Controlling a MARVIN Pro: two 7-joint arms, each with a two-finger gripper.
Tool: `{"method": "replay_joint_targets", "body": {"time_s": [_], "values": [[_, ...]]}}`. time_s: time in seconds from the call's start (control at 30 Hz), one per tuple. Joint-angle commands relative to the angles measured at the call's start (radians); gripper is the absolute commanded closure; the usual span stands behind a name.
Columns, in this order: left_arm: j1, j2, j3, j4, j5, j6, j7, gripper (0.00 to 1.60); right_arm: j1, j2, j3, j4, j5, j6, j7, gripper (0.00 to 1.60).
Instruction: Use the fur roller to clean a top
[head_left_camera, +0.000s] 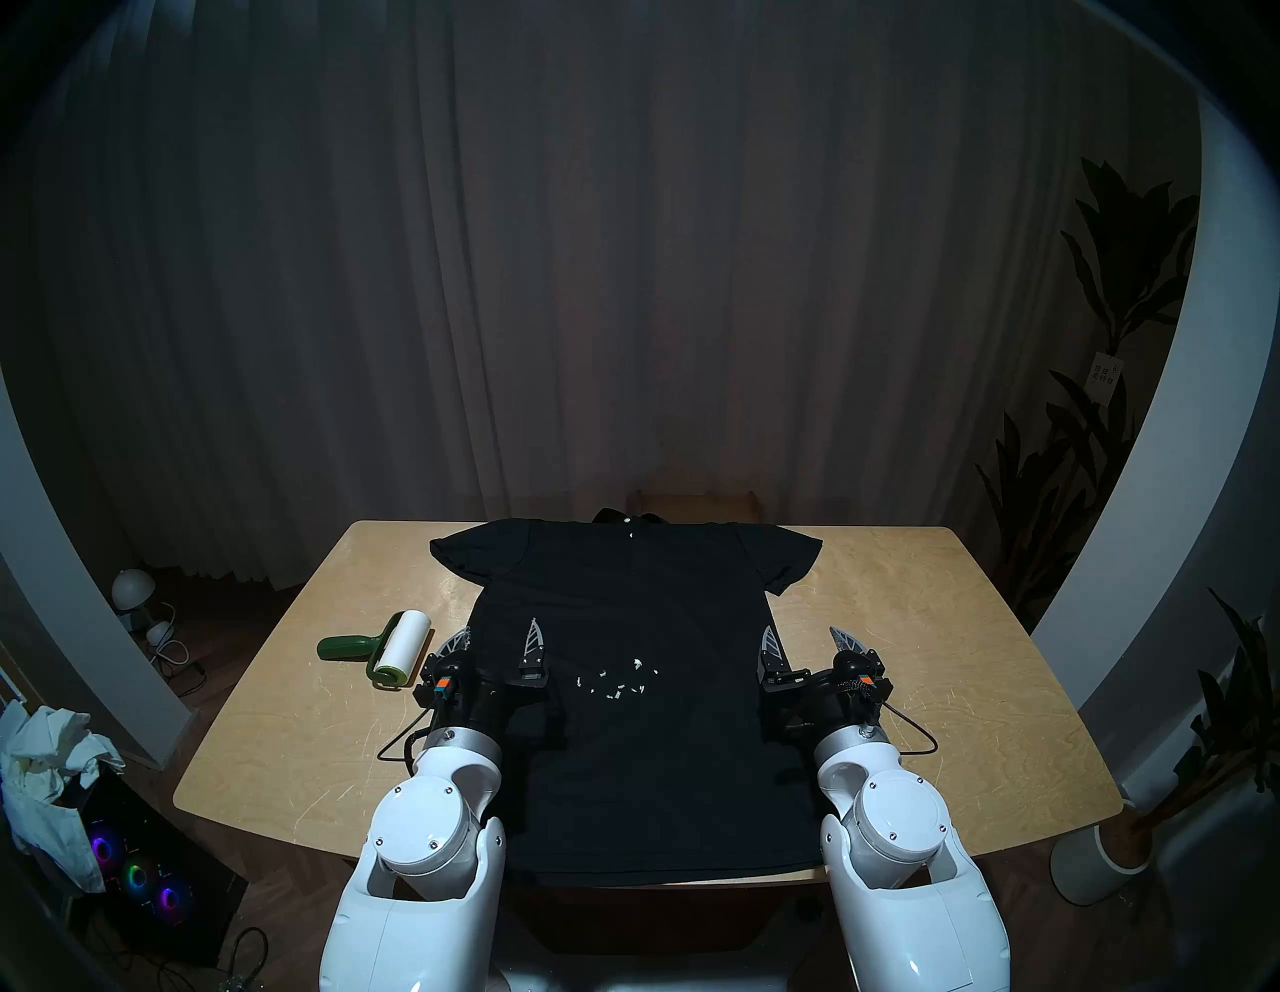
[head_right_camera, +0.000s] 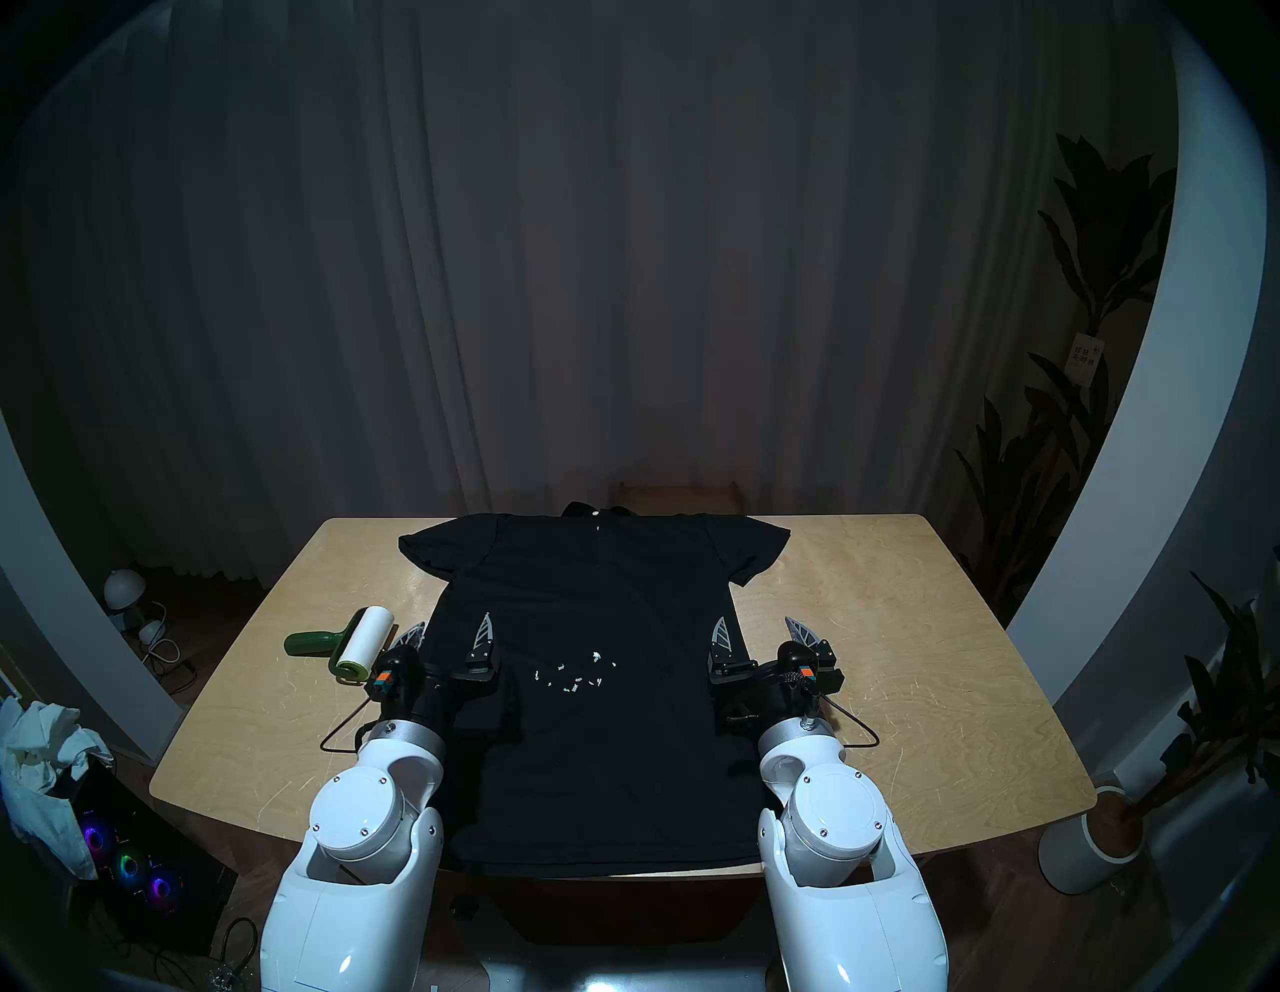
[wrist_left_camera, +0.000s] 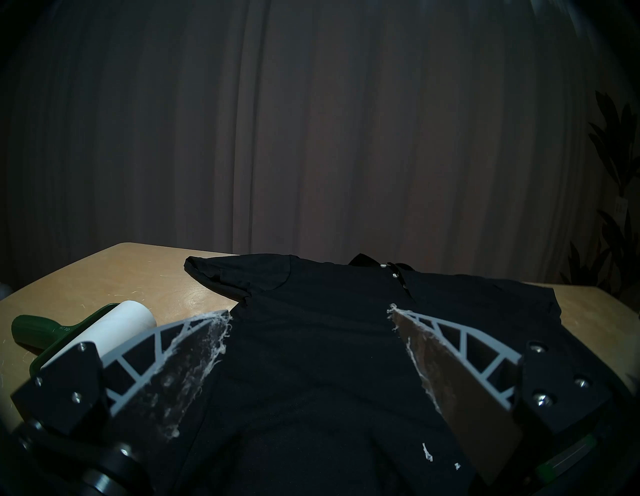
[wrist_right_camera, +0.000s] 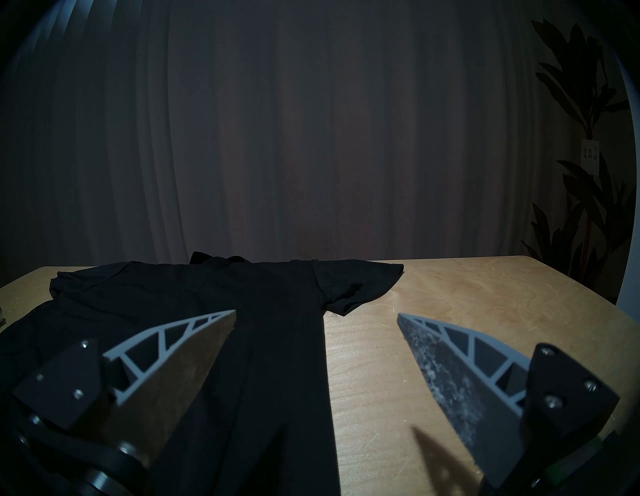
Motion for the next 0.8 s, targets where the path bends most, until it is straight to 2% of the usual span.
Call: {"method": "replay_joint_targets", "body": {"time_s": [0.0, 0.03, 0.07, 0.1, 0.2, 0.27, 0.3, 0.43, 0.53, 0.6, 0.67, 0.7, 0.77], "values": [[0.019, -0.025, -0.043, -0.098, -0.141, 0.024, -0.002, 0.00, 0.003, -0.002, 0.006, -0.037, 0.027, -0.004, 0.017, 0.00], [0.026, -0.033, -0.063, -0.120, -0.202, 0.035, 0.006, 0.00, 0.008, -0.009, 0.008, -0.038, 0.030, -0.003, 0.011, 0.00], [0.026, -0.033, -0.063, -0.120, -0.202, 0.035, 0.006, 0.00, 0.008, -0.009, 0.008, -0.038, 0.030, -0.003, 0.011, 0.00], [0.028, -0.038, -0.077, -0.132, -0.255, 0.042, 0.014, 0.00, 0.012, -0.011, 0.011, -0.038, 0.039, -0.003, 0.015, 0.00], [0.038, -0.053, -0.118, -0.165, -0.310, 0.064, 0.028, 0.00, 0.018, -0.010, 0.014, -0.041, 0.040, -0.004, 0.013, 0.00], [0.051, -0.069, -0.162, -0.199, -0.378, 0.105, 0.044, 0.00, 0.027, -0.012, 0.022, -0.037, 0.048, -0.008, 0.012, 0.00], [0.051, -0.069, -0.162, -0.199, -0.378, 0.105, 0.044, 0.00, 0.027, -0.012, 0.022, -0.037, 0.048, -0.008, 0.012, 0.00], [0.060, -0.088, -0.231, -0.231, -0.489, 0.155, 0.043, 0.00, 0.042, -0.012, 0.030, -0.032, 0.055, -0.010, 0.013, 0.00], [0.078, -0.060, -0.290, -0.256, -0.606, 0.229, 0.005, 0.00, 0.057, -0.012, 0.039, -0.027, 0.071, -0.018, 0.022, 0.00], [0.080, -0.055, -0.303, -0.259, -0.626, 0.237, -0.005, 0.00, 0.061, -0.012, 0.042, -0.026, 0.075, -0.018, 0.022, 0.00], [0.084, -0.038, -0.351, -0.268, -0.710, 0.290, -0.043, 0.00, 0.075, -0.008, 0.053, -0.020, 0.087, -0.015, 0.029, 0.00], [0.084, -0.038, -0.351, -0.268, -0.710, 0.290, -0.043, 0.00, 0.075, -0.008, 0.053, -0.020, 0.087, -0.015, 0.029, 0.00], [0.084, -0.023, -0.382, -0.270, -0.767, 0.336, -0.066, 0.00, 0.086, -0.006, 0.060, -0.014, 0.091, -0.015, 0.031, 0.00]]}}
